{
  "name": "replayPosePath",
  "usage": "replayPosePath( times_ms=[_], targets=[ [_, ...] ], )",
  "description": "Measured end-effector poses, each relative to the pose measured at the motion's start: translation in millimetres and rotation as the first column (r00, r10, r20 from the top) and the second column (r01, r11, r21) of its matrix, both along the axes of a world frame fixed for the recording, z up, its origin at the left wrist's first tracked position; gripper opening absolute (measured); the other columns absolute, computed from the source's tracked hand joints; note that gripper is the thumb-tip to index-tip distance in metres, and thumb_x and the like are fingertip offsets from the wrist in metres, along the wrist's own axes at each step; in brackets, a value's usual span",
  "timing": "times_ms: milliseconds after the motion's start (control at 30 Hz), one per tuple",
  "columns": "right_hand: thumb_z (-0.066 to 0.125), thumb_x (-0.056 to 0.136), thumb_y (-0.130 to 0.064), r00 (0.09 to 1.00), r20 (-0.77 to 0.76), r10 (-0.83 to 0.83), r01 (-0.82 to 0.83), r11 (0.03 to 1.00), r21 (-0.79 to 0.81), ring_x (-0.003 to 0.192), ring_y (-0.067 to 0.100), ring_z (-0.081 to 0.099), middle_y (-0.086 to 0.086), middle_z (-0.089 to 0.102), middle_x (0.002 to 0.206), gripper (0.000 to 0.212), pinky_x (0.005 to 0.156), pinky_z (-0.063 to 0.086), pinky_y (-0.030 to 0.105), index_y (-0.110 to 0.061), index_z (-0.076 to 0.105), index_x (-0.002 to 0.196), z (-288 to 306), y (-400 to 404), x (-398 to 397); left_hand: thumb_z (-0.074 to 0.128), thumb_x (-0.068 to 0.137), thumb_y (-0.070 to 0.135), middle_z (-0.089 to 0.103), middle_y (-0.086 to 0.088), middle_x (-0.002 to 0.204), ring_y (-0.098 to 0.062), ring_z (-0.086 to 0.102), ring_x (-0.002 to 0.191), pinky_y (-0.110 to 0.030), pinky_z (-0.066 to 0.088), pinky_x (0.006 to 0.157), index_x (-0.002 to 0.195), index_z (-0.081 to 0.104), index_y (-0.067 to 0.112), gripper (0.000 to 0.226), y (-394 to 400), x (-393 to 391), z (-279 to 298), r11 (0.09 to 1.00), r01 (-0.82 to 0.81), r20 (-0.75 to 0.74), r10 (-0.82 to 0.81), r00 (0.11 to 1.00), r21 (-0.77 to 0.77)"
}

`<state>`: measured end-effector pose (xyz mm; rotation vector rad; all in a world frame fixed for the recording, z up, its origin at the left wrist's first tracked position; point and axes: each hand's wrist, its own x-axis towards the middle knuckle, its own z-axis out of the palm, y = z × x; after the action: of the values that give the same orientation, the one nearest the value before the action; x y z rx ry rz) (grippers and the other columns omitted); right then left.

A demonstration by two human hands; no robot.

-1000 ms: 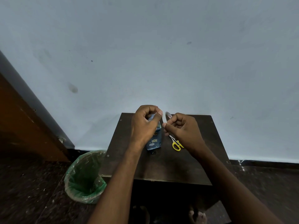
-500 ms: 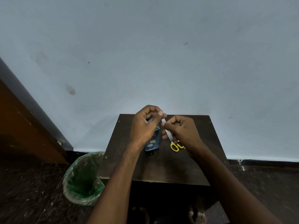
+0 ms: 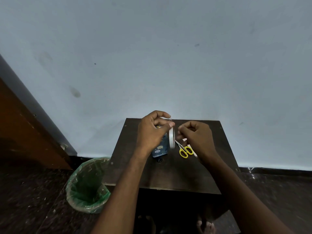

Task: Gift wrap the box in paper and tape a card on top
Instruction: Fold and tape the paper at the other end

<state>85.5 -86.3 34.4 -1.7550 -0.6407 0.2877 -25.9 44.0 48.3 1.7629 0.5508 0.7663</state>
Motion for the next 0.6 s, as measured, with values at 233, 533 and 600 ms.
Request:
replayPosePath(
  times_ms=[233, 533, 600],
  targets=[
    [0.073, 0.071, -0.018, 0.941, 0.289, 0.176, 0.087, 0.697, -0.712, 0.090, 0.028, 0.065, 0.000, 0.069, 0.095, 0.015, 0.071, 0.051, 0.032, -0.022, 0.072, 0.086, -21, -8, 11, 0.086, 0.088, 0.016, 0.081, 0.006, 0.080, -0.008, 0.076, 0.091, -0.033, 0.054, 0.091, 0.103, 0.073, 0.021, 0.020, -1, 2, -3, 0.998, -0.025, -0.037, 0.027, 0.999, 0.054],
    [0.071, 0.092, -0.016, 0.962, 0.271, -0.025, 0.028, 1.000, -0.006, 0.081, 0.006, 0.071, -0.012, 0.076, 0.087, 0.011, 0.078, 0.057, 0.027, -0.024, 0.078, 0.097, 1, 3, 3, 0.084, 0.089, 0.016, 0.081, 0.009, 0.082, -0.003, 0.075, 0.086, -0.028, 0.055, 0.088, 0.105, 0.073, 0.023, 0.021, 1, 1, -3, 0.990, 0.017, -0.069, -0.007, 0.998, 0.139],
    [0.072, 0.094, -0.014, 0.975, 0.224, 0.004, -0.036, 0.990, 0.138, 0.085, 0.009, 0.071, -0.008, 0.076, 0.093, 0.017, 0.080, 0.056, 0.025, -0.022, 0.077, 0.108, 10, 4, 3, 0.083, 0.089, 0.013, 0.081, 0.008, 0.081, -0.005, 0.076, 0.086, -0.031, 0.057, 0.093, 0.106, 0.073, 0.023, 0.022, 0, 1, -2, 0.984, 0.046, -0.075, -0.033, 0.997, 0.174]
  ],
)
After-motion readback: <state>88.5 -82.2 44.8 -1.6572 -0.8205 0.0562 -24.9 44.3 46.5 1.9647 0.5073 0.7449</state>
